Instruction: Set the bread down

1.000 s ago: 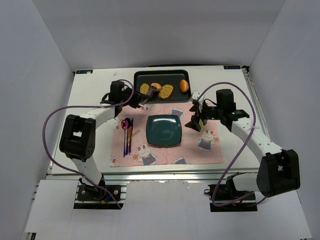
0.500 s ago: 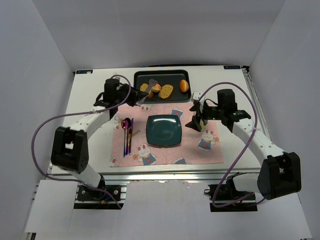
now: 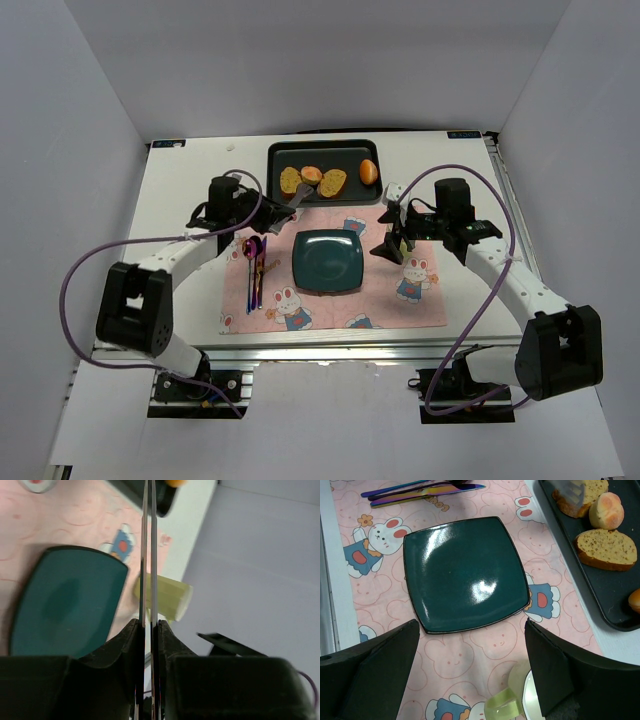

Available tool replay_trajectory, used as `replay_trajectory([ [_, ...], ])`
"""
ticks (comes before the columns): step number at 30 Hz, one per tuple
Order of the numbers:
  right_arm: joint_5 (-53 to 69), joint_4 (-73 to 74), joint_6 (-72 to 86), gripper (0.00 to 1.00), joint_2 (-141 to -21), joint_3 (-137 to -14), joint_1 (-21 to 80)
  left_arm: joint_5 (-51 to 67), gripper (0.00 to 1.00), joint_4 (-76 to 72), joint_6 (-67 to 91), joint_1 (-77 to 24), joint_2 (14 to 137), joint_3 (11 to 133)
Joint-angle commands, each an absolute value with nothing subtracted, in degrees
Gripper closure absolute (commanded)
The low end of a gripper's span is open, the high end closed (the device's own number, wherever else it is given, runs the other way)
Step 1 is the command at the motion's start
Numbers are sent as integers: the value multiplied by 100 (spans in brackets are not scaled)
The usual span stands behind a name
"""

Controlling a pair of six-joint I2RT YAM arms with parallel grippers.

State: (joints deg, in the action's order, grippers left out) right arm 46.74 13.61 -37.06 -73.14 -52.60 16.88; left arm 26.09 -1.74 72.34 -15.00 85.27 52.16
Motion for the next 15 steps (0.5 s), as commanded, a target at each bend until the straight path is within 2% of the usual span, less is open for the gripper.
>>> replay_trajectory([
  [1, 4816, 1336, -3735, 11, -7216, -5283, 1661, 2549, 74, -238, 7058, -1521, 8823, 5623],
  [6, 4773, 1222, -3639, 11, -7128, -5159, 1661, 2584, 59, -202, 6926, -1521, 9377, 6020],
  [15, 4729, 1151, -3647, 11, -7102, -5062, 1661, 2619, 55, -272, 6899, -1521, 9808, 6381],
])
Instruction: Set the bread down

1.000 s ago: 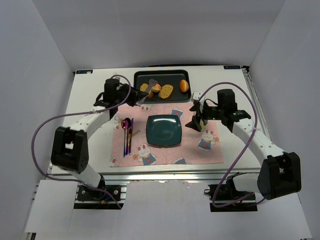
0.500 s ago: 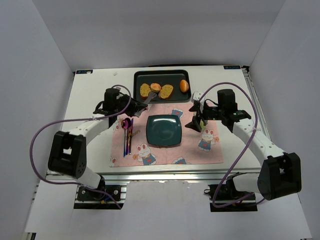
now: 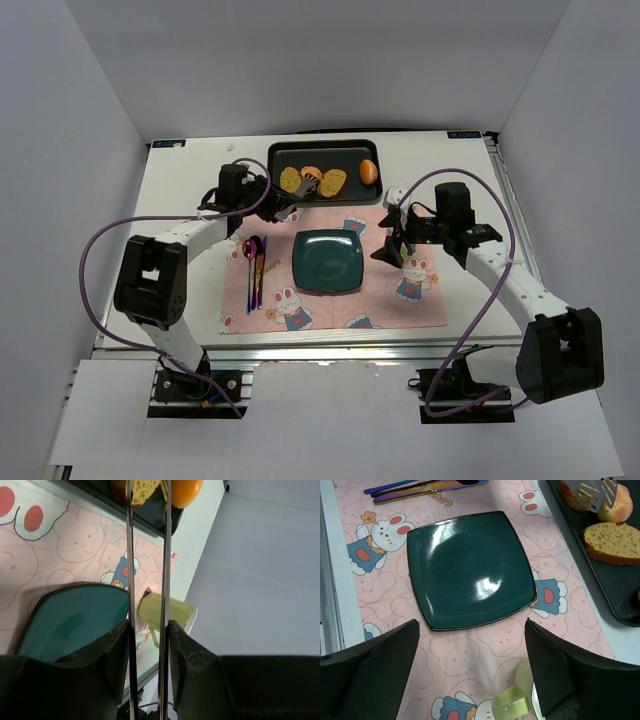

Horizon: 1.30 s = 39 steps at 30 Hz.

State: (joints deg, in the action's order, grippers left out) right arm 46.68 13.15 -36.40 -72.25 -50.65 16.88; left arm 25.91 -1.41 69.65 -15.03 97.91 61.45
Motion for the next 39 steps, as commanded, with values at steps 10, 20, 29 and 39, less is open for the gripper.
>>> replay_trajectory([
  [10, 4729, 1143, -3674, 11, -7198, -5133, 1661, 2646, 52, -53, 6856, -1521, 9826, 6416],
  [20, 4720, 1178, -3718, 11, -7172, -5106, 1661, 2628, 51, -158, 6882, -1521, 9914, 6521],
  [29, 4737, 1160, -3700, 11, -7137, -5071, 1652, 2522, 51, -202, 6952, -1521, 10248, 6811],
  [39, 4755, 1134, -3691, 10, -7075, -5010, 1643, 2575, 50, -62, 6926, -1521, 10134, 6759],
])
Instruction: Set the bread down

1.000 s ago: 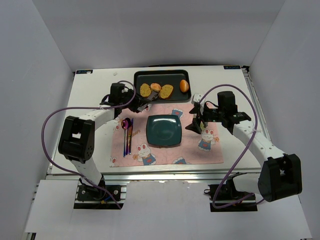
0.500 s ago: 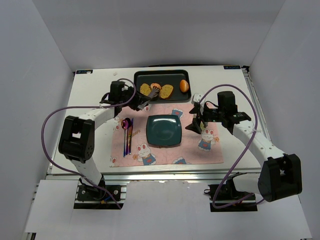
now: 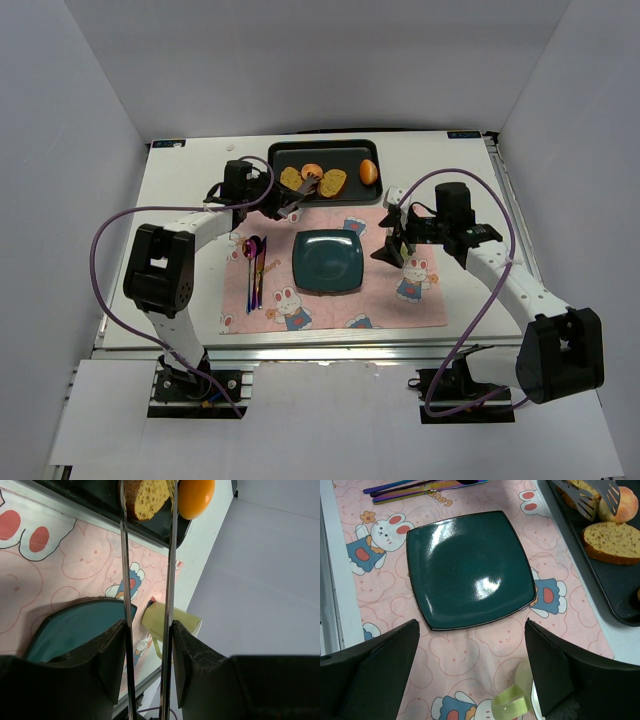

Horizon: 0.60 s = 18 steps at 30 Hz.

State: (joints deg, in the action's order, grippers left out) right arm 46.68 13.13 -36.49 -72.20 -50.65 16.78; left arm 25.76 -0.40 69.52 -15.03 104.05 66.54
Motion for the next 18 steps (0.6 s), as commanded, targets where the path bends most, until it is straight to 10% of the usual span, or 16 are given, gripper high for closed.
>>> replay_trajectory([
  [1, 4755, 1125, -3700, 11, -7084, -5010, 1635, 2575, 50, -62, 6926, -1521, 10082, 6733],
  [18, 4790, 1151, -3683, 11, -7119, -5054, 1635, 2382, 48, -123, 6987, -1521, 10512, 6943],
])
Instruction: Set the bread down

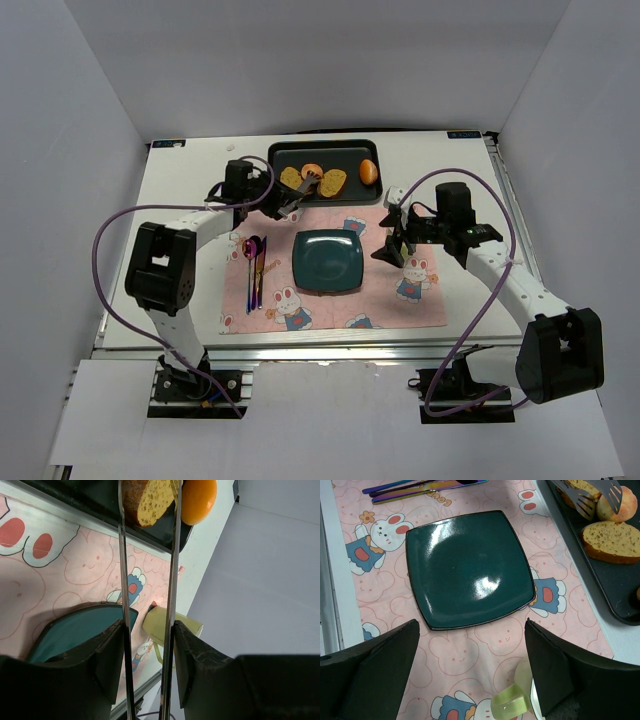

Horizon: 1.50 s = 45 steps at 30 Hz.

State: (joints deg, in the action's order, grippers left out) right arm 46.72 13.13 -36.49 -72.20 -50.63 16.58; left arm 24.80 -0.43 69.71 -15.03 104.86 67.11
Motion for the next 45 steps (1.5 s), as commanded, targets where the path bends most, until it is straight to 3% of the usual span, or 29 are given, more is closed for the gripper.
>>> replay_trajectory([
  [1, 4790, 1143, -3674, 11, -7119, -5054, 1626, 2373, 48, -140, 7013, -1521, 10529, 6943],
  [23, 4825, 1151, -3683, 11, -7093, -5010, 1591, 2118, 52, -413, 7207, -1477, 10995, 7066],
  [30, 4843, 1151, -3656, 11, -7040, -4992, 1573, 2127, 66, -562, 7268, -1468, 11127, 6943],
  [39, 4843, 1178, -3647, 11, -6943, -4966, 1547, 2259, 100, -782, 7164, -1459, 11048, 7154],
  [45, 4860, 1195, -3621, 10, -6908, -4957, 1547, 2373, 100, -1195, 7049, -1459, 10662, 7146],
])
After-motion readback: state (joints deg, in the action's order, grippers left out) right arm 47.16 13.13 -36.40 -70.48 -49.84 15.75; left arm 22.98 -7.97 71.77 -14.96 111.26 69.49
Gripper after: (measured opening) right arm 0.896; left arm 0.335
